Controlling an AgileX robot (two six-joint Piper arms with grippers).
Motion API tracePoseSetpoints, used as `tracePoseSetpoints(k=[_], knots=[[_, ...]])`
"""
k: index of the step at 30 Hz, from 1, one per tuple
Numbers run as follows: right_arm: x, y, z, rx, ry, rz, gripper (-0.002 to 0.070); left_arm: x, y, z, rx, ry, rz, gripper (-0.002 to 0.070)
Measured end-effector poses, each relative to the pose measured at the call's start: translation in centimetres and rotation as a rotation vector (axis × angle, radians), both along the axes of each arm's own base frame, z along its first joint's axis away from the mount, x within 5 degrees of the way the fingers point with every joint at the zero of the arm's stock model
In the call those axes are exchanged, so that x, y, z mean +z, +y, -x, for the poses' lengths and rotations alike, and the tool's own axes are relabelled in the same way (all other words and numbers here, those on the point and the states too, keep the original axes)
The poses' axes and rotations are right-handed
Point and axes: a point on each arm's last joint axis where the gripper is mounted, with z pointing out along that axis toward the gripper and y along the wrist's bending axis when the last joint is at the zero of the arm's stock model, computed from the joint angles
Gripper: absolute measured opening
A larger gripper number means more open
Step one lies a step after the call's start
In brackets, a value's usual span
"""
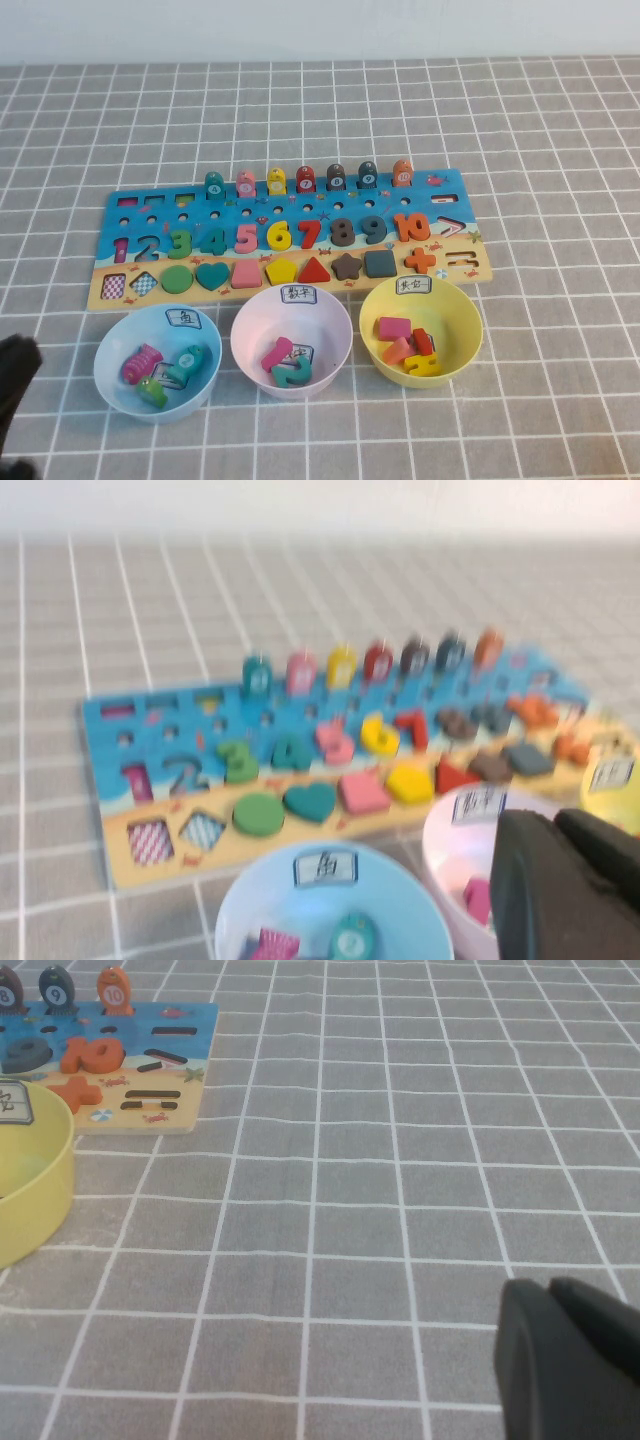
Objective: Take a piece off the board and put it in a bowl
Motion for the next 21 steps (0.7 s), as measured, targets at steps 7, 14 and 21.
tracePoseSetpoints(k=[7, 14, 21], knots=[[0.0, 0.0, 0.0, 0.0, 0.0, 0.0, -0.0017, -1.7, 1.0, 2.4, 0.001, -0.103, 0.038, -0.0002], [0.0, 0.0, 0.0, 0.0, 0.0, 0.0, -0.0017, -1.9, 1.1, 3.0, -0.012, -0.114, 0.034, -0.0002], [0.0, 0.0, 0.0, 0.0, 0.0, 0.0, -0.0017, -1.8, 1.1, 2.9, -0.017, -0.211, -0.051, -0.0002]])
